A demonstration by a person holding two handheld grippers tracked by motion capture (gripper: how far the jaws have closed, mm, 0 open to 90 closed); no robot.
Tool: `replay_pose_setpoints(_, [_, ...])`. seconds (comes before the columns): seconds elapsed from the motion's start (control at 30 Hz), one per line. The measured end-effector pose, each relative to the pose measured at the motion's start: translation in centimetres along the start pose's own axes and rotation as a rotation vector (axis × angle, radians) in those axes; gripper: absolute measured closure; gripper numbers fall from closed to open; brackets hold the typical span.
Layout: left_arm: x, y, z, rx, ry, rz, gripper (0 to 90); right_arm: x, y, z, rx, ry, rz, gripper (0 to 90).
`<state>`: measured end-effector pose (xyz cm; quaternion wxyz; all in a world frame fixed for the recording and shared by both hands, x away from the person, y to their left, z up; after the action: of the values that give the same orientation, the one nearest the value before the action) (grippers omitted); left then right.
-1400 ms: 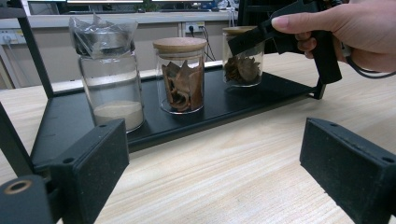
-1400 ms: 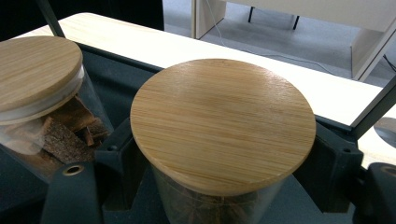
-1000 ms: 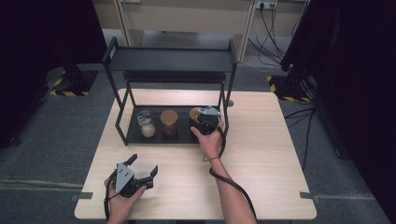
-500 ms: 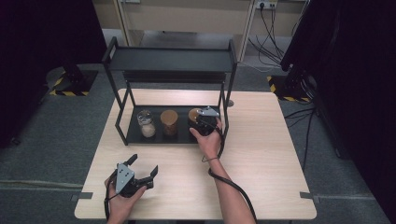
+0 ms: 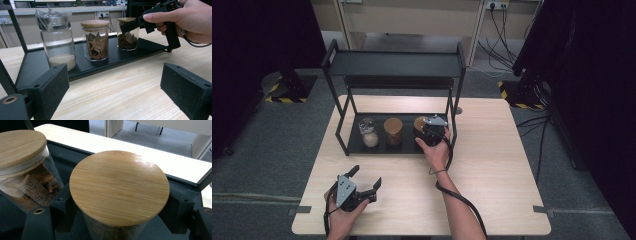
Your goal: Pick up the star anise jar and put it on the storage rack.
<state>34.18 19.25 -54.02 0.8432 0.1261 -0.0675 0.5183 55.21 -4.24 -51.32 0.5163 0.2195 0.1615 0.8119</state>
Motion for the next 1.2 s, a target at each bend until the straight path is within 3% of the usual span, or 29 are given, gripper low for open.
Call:
replay_pose_setpoints(0.5, [-0.1,0.0,0.0,-0.001,0.002,-0.001,7.7,0.0,0.1,-0.2,0.006,0.000,0.007,23.7])
replay_pose_setpoints(0.9, [0.0,0.0,0.0,-0.001,0.002,-0.001,7.7,0.4,0.6,-0.2,0.016,-0.005,0.009,7.1])
replay_pose_setpoints(1.2, [0.0,0.0,0.0,-0.002,0.001,0.000,7.7,0.4,1.4,-0.5,0.018,-0.005,0.024,4.8])
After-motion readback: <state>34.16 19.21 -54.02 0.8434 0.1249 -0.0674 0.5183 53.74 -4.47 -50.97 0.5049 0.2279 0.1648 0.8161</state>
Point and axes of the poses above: each handheld gripper's, and its own axes: y roughly backward along the jaws, z roughly out of its top, x roughly to its left, the point moved 4 cm from there along -y, roughly forward along the jaws, and after that the axes turned 14 degrees about -y, right-handed, at the moved point
